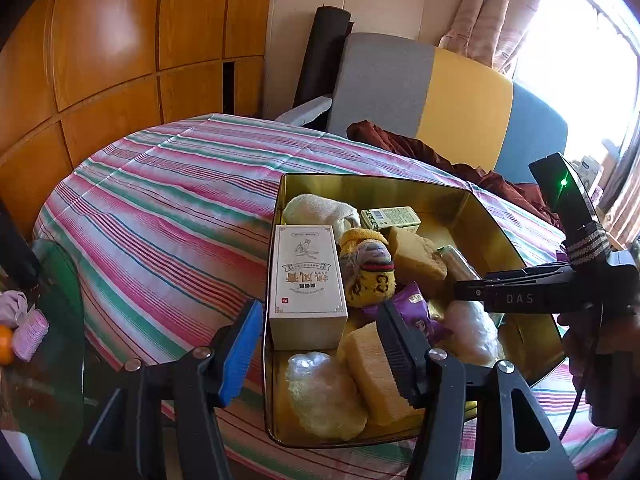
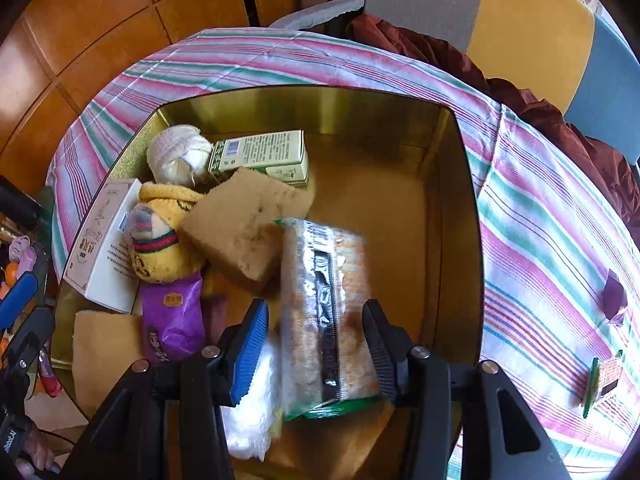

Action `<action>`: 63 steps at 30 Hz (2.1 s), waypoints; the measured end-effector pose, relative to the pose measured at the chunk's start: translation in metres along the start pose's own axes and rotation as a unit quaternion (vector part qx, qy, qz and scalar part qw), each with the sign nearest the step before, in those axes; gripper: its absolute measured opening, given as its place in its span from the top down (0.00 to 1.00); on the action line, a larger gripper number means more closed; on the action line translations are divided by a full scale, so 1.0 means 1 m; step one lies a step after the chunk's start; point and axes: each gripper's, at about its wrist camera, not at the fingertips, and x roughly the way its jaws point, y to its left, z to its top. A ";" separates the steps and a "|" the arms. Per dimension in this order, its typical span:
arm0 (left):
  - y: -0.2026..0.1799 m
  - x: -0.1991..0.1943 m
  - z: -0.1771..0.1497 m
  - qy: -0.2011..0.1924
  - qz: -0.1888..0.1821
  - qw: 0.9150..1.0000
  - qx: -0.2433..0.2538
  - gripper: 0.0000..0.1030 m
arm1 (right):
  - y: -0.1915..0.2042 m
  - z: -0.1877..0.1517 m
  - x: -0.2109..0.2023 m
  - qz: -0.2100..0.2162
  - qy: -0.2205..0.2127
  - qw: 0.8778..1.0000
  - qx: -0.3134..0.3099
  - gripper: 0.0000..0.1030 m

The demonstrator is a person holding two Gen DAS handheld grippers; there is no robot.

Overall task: Organize objects
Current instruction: 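Carry the cracker pack into the gold tray and open the right gripper, then move both grippers back to the purple packet and last cracker pack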

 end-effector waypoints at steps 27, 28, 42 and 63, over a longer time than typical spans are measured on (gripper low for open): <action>-0.039 -0.008 -0.004 -0.001 -0.009 0.999 0.047 0.39 | -0.144 -0.071 -0.078 0.019 -0.089 0.977 0.193 0.49; -0.042 -0.008 -0.004 -0.001 -0.009 0.999 0.050 0.39 | -0.157 -0.079 -0.078 0.013 -0.085 0.974 0.210 0.49; -0.093 -0.009 0.000 -0.005 -0.024 0.993 0.113 0.37 | -0.292 -0.133 -0.083 -0.058 -0.082 0.926 0.365 0.46; -0.243 0.015 0.017 0.010 -0.117 0.967 0.228 0.37 | -0.339 -0.168 -0.092 -0.016 -0.110 0.869 0.482 0.40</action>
